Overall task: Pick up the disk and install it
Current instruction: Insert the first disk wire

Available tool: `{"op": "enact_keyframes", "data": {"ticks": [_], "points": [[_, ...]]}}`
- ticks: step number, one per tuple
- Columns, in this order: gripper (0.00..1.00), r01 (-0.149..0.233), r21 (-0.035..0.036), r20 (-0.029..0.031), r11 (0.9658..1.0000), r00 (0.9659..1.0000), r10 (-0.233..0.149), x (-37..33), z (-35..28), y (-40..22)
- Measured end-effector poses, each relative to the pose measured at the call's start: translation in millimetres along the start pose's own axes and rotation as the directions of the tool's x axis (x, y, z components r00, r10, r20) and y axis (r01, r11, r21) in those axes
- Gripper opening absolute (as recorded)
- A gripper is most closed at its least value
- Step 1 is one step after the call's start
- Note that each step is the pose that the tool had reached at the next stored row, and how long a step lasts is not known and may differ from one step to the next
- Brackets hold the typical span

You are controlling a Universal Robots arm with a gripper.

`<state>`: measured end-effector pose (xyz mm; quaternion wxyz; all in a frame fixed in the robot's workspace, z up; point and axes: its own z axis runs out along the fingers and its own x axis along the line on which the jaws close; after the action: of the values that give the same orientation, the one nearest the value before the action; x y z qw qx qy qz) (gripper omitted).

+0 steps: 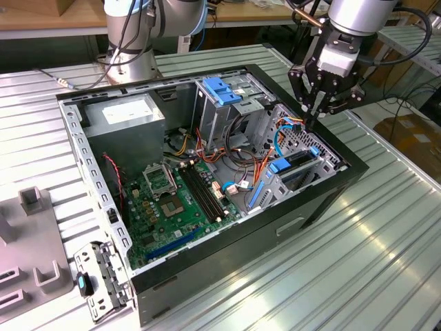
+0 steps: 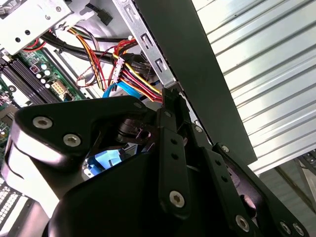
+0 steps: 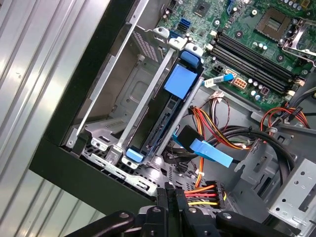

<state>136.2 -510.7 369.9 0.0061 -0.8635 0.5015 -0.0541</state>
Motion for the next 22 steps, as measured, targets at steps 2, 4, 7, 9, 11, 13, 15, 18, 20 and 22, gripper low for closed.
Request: {"op": "enact_keyframes", "data": {"ticks": [2, 4, 7, 9, 11, 13, 15, 18, 20, 22], "points": [[0.18, 0.000, 0.0000, 0.0001, 1.0000, 1.0000, 0.000, 0.0, 0.0, 0.0], [0.18, 0.000, 0.0000, 0.0000, 1.0000, 1.0000, 0.000, 0.0, 0.0, 0.0], [0.18, 0.000, 0.0000, 0.0000, 1.0000, 1.0000, 0.000, 0.0, 0.0, 0.0], [0.18, 0.000, 0.0000, 0.0001, 1.0000, 1.0000, 0.000, 0.0, 0.0, 0.0], [0.18, -0.001, -0.0001, 0.0000, 1.0000, 1.0000, 0.001, 0.0, 0.0, 0.0], [0.18, -0.011, -0.0009, -0.0006, 0.9999, 0.9999, 0.011, 0.0, 0.1, 0.0], [0.18, -0.021, -0.0018, -0.0013, 0.9998, 0.9998, 0.021, 0.0, 0.0, 0.0], [0.18, -0.036, -0.0031, -0.0024, 0.9993, 0.9993, 0.036, 0.0, 0.1, 0.0], [0.18, -0.042, -0.0036, -0.0028, 0.9991, 0.9991, 0.042, 0.0, 0.3, 0.0], [0.18, -0.054, -0.0045, -0.0035, 0.9986, 0.9986, 0.054, 0.0, 0.4, 0.1]]}}
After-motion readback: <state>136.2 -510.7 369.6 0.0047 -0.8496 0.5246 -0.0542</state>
